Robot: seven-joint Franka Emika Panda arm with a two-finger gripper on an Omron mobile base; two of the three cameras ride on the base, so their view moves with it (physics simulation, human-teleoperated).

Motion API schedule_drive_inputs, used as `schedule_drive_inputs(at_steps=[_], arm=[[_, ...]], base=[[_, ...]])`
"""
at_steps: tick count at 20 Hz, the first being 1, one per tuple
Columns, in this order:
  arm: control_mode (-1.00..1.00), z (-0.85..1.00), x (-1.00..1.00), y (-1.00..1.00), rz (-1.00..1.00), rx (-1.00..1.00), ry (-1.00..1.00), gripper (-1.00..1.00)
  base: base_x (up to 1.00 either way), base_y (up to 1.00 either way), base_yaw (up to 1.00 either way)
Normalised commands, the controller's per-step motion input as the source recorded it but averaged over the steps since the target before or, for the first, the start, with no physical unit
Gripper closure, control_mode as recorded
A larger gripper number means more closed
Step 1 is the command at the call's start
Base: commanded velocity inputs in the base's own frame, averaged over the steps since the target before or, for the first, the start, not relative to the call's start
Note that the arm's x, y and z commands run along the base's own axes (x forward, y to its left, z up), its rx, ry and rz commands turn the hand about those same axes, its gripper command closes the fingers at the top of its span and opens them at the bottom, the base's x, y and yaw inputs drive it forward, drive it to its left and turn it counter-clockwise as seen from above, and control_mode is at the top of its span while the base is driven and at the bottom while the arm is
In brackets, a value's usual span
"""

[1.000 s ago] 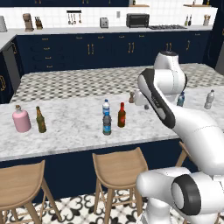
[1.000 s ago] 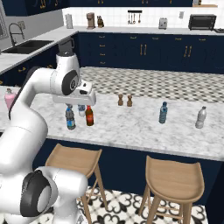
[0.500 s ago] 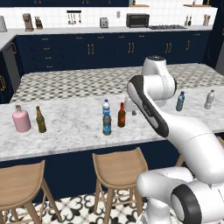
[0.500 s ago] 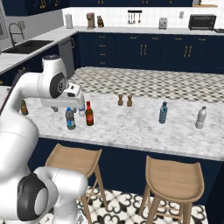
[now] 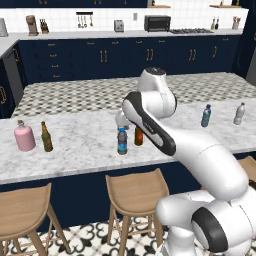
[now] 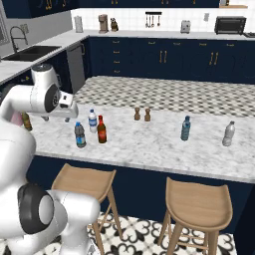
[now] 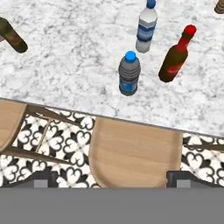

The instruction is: Move the plastic bottles in the middle to the plastics group, and the glass bottles in the middle to the glass group.

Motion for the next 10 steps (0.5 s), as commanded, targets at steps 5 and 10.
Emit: schedule_drive_inputs(at_steps=[5, 10], arm=[[-1.00, -0.28, 0.68, 0.74, 0.13, 0.05, -0.01, -1.00], [-1.00, -0.15, 0.29, -0.06, 0.04, 0.00, 0.00, -1.00]], base=[[0.00, 0.00, 0.00], [0.00, 0.00, 0.00]])
